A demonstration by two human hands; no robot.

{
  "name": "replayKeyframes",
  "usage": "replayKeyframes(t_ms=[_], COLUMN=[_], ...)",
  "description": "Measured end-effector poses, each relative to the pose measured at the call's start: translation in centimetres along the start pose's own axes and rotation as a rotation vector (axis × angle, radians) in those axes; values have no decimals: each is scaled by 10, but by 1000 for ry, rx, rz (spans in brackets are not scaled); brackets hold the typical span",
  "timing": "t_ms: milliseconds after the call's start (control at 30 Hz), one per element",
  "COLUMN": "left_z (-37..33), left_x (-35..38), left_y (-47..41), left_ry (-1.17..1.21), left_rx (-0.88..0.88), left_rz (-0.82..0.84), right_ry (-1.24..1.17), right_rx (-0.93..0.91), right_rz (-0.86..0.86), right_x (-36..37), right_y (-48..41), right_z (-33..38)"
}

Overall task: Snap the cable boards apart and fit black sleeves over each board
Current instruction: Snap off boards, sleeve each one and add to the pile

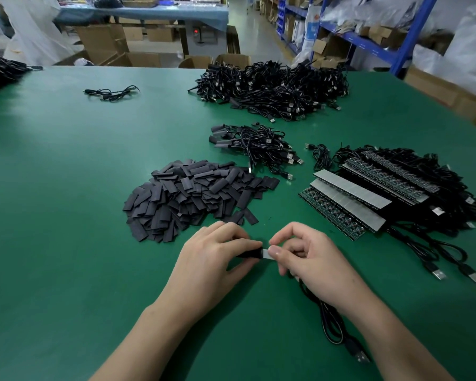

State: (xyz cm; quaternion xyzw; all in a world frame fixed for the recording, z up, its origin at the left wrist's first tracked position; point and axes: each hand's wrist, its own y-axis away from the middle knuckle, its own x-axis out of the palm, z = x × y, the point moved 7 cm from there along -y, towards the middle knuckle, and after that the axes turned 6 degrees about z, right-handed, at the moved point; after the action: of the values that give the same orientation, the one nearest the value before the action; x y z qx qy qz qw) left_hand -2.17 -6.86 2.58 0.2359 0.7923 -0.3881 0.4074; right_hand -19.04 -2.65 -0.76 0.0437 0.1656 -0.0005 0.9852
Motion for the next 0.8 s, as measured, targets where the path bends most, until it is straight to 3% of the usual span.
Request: replayKeyframes(t_ms=[367,533,800], left_z=[-1,3,1], left_x=[1,-8,-6], left_y=[1,1,2], left_ry=[76,65,102], left_rx=[-15,-54,-37], left_rz=[5,-77,-77], right_ry=[-82,-7,36], right_rx=[12,43,-23], right_rz=[96,26,-10], right_x=[0,-8,-6], right_y=[0,0,2], right_z=[1,-2,4])
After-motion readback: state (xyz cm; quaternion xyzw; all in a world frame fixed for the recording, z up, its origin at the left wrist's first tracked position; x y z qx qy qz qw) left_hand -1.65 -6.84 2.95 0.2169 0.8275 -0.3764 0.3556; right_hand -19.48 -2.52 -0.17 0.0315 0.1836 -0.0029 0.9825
